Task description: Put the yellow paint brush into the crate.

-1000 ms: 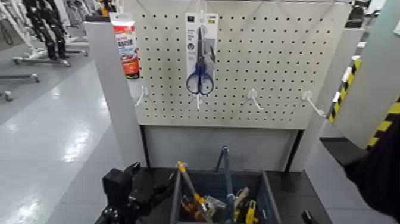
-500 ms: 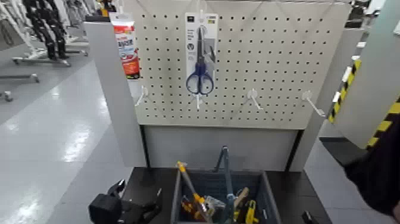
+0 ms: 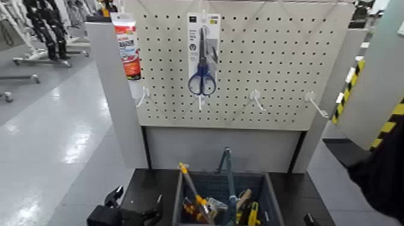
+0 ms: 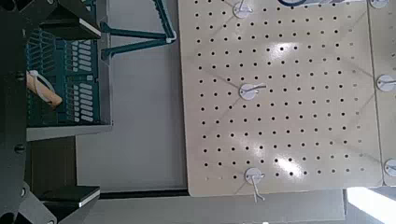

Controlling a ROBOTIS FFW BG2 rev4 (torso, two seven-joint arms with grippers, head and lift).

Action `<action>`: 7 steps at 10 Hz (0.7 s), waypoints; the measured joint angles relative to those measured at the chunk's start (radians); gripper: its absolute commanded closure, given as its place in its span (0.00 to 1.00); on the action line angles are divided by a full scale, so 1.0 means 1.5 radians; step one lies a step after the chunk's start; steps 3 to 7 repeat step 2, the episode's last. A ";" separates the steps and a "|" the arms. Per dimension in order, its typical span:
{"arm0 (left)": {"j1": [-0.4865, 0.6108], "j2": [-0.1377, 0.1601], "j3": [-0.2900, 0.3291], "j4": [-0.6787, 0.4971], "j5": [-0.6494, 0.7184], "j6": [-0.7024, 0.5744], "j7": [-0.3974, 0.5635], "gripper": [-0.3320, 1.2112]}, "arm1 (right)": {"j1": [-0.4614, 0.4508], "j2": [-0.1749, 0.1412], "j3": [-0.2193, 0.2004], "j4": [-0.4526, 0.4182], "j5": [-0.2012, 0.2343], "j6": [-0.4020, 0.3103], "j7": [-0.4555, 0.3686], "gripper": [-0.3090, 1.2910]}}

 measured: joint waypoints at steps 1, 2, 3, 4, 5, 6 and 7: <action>0.000 0.000 -0.001 0.000 -0.001 -0.001 0.001 0.30 | 0.001 0.002 -0.002 0.000 0.001 0.000 0.001 0.27; 0.000 0.000 -0.002 0.000 -0.001 -0.002 0.001 0.30 | 0.002 0.003 -0.004 -0.001 0.003 0.000 0.001 0.27; 0.000 0.000 -0.002 0.000 -0.001 -0.002 0.001 0.30 | 0.002 0.003 -0.004 -0.001 0.003 0.000 0.001 0.27; 0.000 0.000 -0.002 0.000 -0.001 -0.002 0.001 0.30 | 0.002 0.003 -0.004 -0.001 0.003 0.000 0.001 0.27; 0.000 0.000 -0.002 0.000 -0.001 -0.002 0.001 0.30 | 0.002 0.003 -0.004 -0.001 0.003 0.000 0.001 0.27; 0.000 0.000 -0.002 0.000 -0.001 -0.002 0.001 0.30 | 0.002 0.003 -0.004 -0.001 0.003 0.000 0.001 0.27; 0.000 0.000 -0.002 0.000 -0.001 -0.002 0.001 0.30 | 0.002 0.003 -0.004 -0.001 0.003 0.000 0.001 0.27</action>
